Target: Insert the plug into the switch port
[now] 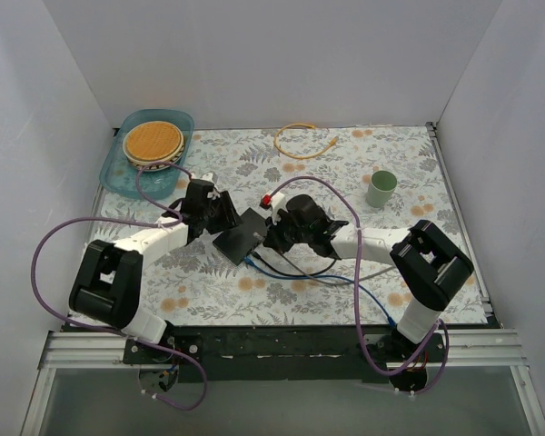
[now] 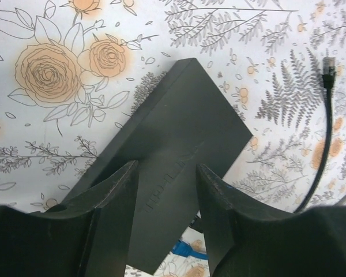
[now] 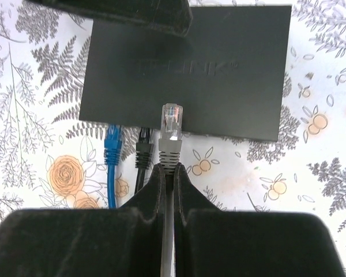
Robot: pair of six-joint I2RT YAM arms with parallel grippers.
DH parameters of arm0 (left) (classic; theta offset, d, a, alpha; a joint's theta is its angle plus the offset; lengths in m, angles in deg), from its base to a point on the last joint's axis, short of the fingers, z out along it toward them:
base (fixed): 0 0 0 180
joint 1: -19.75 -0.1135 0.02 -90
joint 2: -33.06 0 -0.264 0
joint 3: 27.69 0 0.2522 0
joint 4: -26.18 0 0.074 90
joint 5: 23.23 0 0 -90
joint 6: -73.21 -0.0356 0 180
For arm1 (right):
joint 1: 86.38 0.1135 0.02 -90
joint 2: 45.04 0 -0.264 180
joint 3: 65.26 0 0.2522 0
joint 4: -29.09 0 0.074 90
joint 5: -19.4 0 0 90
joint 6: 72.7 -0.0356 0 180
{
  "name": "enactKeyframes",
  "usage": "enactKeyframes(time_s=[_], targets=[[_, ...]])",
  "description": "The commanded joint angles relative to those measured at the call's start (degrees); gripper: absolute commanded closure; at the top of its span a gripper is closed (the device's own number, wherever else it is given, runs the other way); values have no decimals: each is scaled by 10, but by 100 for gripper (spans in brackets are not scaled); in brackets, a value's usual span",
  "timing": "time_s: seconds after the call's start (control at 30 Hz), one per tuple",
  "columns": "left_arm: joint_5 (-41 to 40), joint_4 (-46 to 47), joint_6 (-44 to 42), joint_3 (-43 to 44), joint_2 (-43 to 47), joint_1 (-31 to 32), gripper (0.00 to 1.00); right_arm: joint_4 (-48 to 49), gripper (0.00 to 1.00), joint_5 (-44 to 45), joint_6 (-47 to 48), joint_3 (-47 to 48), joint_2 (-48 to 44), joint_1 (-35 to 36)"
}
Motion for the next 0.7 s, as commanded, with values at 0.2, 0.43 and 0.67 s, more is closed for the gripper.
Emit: enactKeyframes(time_s=[0.2, 0.43, 0.67], targets=[[37, 60, -23, -17, -44, -8, 61, -2, 99, 2, -7, -26, -18, 1], [46, 60, -23, -16, -53, -8, 66, -5, 99, -7, -9, -41, -20, 1], [52, 57, -20, -11, -60, -8, 66, 3, 99, -22, -7, -44, -6, 1]])
